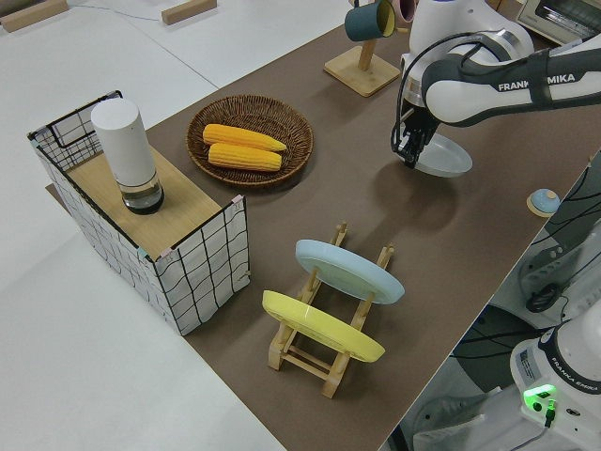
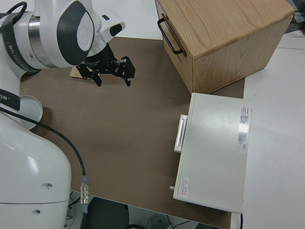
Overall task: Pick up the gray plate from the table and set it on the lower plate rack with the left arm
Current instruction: 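Lift the gray plate and carry it toward the wooden rack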
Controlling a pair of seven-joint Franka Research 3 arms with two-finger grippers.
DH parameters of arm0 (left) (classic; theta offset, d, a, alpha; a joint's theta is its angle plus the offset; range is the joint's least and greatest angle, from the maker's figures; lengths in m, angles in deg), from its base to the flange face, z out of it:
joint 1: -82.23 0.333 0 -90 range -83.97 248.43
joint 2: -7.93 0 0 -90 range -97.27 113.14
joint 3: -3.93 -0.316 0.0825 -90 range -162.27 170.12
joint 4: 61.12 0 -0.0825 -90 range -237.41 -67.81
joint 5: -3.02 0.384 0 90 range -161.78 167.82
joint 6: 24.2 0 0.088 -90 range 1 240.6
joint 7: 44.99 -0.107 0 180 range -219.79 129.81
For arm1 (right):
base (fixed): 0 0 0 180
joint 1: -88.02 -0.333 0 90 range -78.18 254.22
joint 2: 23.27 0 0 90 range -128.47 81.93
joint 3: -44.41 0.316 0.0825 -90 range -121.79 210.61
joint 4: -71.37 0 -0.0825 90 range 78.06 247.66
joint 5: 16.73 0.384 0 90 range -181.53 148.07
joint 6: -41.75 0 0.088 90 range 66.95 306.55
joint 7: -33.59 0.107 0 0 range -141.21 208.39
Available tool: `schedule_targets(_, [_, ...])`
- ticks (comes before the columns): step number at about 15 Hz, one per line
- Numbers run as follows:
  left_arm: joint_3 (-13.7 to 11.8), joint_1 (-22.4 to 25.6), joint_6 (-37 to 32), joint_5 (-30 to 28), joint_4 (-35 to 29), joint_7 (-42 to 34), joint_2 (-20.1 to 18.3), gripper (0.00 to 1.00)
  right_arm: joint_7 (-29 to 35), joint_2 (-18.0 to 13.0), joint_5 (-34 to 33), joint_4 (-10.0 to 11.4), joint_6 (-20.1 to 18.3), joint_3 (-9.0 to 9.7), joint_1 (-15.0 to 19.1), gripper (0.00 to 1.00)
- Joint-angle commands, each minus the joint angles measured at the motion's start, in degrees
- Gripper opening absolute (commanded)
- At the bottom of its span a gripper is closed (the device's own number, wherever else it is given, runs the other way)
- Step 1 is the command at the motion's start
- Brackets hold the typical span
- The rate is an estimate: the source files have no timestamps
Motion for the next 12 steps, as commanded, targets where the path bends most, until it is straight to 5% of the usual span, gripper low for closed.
schedule_targets(1, [-0.9, 0.2, -8.5, -0.1, 6.5, 0.5, -0.4, 0.00, 0.7, -0.1, -0.4, -0.4, -0.6, 1.21, 1.3, 0.983])
schedule_targets(7, [-2.1, 0.2, -20.4, 0.7, 16.3, 0.4, -0.4, 0.00, 0.7, -0.1, -0.4, -0.3, -0.6, 1.21, 1.3, 0.983])
schedule_targets(12, [-1.9, -0.2, -24.7, 7.1, 19.5, 0.3, -0.3, 0.00, 0.7, -0.1, -0.4, -0.4, -0.6, 1.13, 1.3, 0.983])
